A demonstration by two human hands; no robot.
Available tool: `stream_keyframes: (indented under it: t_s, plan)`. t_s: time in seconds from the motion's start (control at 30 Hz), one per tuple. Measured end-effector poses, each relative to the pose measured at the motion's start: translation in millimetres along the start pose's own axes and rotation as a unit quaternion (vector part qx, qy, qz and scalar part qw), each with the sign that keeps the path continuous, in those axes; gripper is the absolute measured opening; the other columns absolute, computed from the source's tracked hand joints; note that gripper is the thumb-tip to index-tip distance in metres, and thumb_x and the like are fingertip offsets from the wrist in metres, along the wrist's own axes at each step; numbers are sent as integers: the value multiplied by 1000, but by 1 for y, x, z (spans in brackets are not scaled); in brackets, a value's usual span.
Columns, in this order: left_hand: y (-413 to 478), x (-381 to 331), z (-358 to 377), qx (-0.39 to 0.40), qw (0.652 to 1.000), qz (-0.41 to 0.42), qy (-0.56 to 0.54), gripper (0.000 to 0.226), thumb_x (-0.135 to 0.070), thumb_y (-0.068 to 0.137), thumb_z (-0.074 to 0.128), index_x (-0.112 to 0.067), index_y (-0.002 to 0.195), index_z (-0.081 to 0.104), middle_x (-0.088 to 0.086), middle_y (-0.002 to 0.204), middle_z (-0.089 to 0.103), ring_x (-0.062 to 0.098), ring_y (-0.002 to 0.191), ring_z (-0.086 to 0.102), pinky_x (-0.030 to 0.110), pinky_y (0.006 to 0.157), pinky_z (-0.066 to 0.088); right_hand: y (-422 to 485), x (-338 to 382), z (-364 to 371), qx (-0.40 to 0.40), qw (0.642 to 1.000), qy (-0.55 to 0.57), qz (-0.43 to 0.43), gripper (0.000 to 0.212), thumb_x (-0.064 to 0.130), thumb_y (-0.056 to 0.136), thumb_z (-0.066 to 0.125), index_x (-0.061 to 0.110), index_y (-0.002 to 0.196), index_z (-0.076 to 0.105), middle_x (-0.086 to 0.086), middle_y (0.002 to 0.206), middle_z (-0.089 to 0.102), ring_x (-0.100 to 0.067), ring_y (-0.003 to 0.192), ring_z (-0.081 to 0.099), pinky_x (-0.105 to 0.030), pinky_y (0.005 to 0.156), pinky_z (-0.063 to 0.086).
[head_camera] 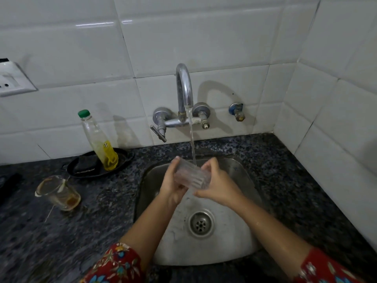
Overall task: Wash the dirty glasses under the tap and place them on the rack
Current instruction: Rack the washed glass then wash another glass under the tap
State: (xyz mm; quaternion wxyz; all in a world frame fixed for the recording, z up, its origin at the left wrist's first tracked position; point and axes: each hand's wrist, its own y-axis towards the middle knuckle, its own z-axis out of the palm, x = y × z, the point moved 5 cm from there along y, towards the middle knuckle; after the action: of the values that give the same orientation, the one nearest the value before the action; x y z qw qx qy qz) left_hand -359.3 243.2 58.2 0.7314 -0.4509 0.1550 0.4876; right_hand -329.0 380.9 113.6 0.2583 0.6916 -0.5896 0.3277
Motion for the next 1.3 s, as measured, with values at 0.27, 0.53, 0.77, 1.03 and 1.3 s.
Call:
stream_keyframes:
  t_s: [0.27,0.53,0.77,1.03,1.3]
  plan:
    - [-32,-5,39,1,933,150,327,71,-18,78,80,-7,138,44,-3,105,66,10,91,65,24,76,48,-1,-40,43,3,981,173,86,89,34,53,89,35,124,36,9,118,57,-11,104,59,-35,82,56]
    - [-23,-86,21,-126,889,284,336,95,-25,88,65,-25,155,-2,0,164,2,26,149,15,49,119,23,10,-6,53,54,961,264,63,91,2,57,85,30,131,40,8,121,52,-15,113,53,-35,83,55]
    - [-20,-107,35,-126,884,309,328,80,-14,97,51,-23,156,-2,-4,164,0,19,150,11,42,121,17,8,-33,33,-12,954,276,119,85,1,61,84,26,128,39,4,116,53,-15,105,54,-32,74,55]
    - [-26,-99,43,-114,818,351,441,72,-12,99,43,-18,156,0,-4,164,2,14,149,10,21,113,10,-1,-44,47,19,934,320,160,79,4,58,87,18,116,35,-1,122,54,-22,105,60,-26,62,50]
    - [-52,-101,23,-60,775,343,527,62,-26,100,50,-23,155,21,-4,158,28,10,141,31,29,114,26,-1,-38,51,61,926,340,152,60,17,62,87,22,112,54,0,121,58,-21,107,60,-37,75,55]
